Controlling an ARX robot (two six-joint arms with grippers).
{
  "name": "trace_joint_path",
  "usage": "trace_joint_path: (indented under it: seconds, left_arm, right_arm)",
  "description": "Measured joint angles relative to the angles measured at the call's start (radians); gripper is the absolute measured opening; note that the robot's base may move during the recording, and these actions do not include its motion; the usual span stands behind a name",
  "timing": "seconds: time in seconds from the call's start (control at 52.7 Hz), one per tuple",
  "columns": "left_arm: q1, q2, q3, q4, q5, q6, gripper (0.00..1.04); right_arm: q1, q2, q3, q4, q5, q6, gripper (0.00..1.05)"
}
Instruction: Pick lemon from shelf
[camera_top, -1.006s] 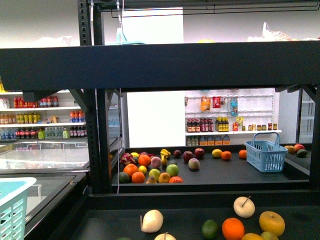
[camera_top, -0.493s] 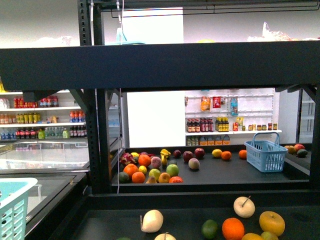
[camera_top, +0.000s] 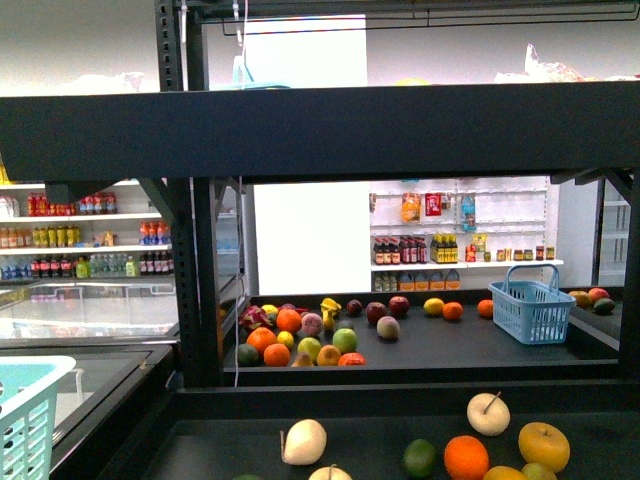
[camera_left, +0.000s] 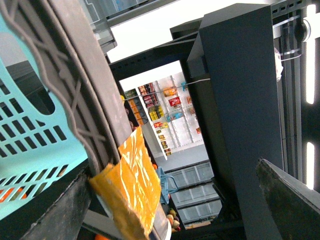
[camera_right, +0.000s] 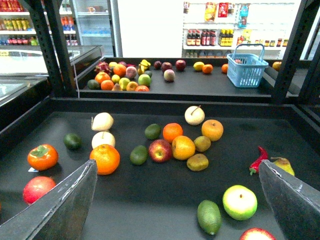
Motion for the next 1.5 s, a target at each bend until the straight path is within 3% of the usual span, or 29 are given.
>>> trace_joint_path:
  seconds: [0.323, 0.702, 0.816, 0.835, 0.93, 1.082, 1.423, 1.499]
  left_arm:
    - [0.010, -0.150, -0.016, -0.240, 0.000, 0.077, 0.97]
    - [0.003, -0.346, 0.021, -0.588, -0.130, 0.456, 0.97]
    - [-0.046, -0.425, 0.031, -0.661, -0.199, 0.618, 0.97]
    - [-0.182, -0.570, 0.029, -0.719, -0.333, 0.889, 0.97]
    - [-0.274, -0.661, 0.011, -0.723, -0.419, 0.984, 0.97]
    - [-0.426, -0.834, -0.103, -0.846, -0.459, 1.185, 0.70]
    - [-0.436, -1.078, -0.382, -0.825, -0.472, 1.238, 0.02]
    - [-0.436, -1.102, -0.413, -0.818, -0.472, 1.241, 0.02]
  right_arm:
    - [0.000, 0.000, 0.000, 0.000, 0.000, 0.000, 0.97]
    - [0.000, 0.000, 0.000, 0.000, 0.000, 0.000, 0.97]
    - [0.000, 0.000, 0.000, 0.000, 0.000, 0.000, 0.97]
    - [0.000, 0.000, 0.000, 0.000, 0.000, 0.000, 0.97]
    - [0.000, 0.000, 0.000, 0.000, 0.000, 0.000, 0.97]
    - [0.000, 0.000, 0.000, 0.000, 0.000, 0.000, 0.97]
    - [0.000, -0.001, 0.000, 0.000, 0.000, 0.000, 0.97]
    - [0.000, -0.001, 0.000, 0.000, 0.000, 0.000, 0.97]
